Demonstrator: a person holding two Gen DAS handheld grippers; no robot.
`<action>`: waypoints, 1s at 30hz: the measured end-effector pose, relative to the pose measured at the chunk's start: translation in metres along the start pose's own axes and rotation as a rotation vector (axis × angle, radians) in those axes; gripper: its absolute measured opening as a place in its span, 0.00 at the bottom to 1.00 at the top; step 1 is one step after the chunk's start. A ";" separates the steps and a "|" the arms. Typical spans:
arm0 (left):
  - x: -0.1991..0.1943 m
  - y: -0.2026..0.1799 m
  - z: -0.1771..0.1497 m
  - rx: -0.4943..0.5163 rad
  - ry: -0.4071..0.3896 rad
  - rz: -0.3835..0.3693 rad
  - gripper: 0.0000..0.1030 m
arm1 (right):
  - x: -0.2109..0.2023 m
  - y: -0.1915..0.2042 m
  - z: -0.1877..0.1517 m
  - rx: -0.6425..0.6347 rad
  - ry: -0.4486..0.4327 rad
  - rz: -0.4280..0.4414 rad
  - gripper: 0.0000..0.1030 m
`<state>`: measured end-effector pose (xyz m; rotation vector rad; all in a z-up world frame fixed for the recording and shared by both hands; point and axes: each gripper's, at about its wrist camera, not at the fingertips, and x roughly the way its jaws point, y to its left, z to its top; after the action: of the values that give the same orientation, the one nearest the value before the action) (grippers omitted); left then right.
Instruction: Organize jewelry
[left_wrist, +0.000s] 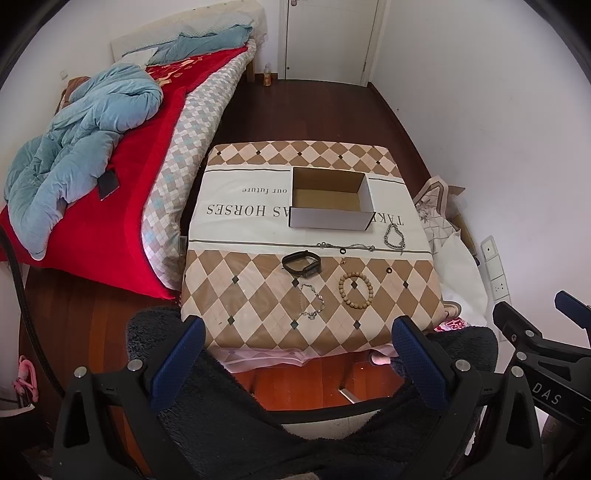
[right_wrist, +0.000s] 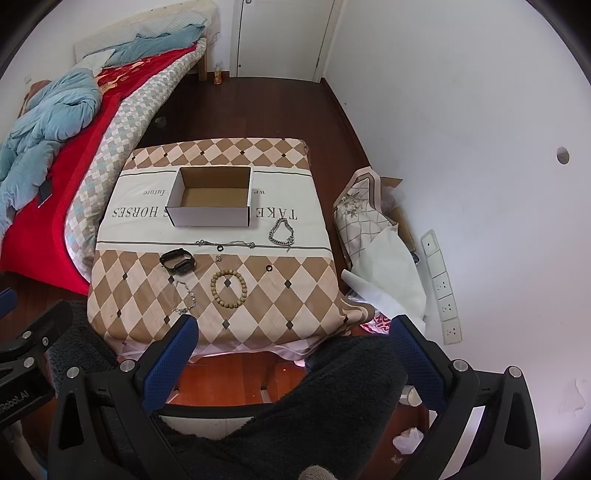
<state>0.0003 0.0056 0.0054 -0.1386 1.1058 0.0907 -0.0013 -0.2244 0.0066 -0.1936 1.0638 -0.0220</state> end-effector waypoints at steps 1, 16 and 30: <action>0.000 -0.001 0.000 0.000 -0.001 0.002 1.00 | 0.003 -0.005 0.003 0.001 0.000 0.000 1.00; -0.002 -0.001 0.002 0.000 -0.008 0.004 1.00 | 0.002 -0.005 0.002 0.000 -0.003 -0.005 1.00; -0.005 -0.004 0.005 0.006 -0.018 0.004 1.00 | -0.006 -0.012 0.009 0.005 -0.009 -0.006 1.00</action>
<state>0.0032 0.0021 0.0126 -0.1299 1.0880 0.0918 0.0046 -0.2339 0.0183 -0.1924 1.0545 -0.0289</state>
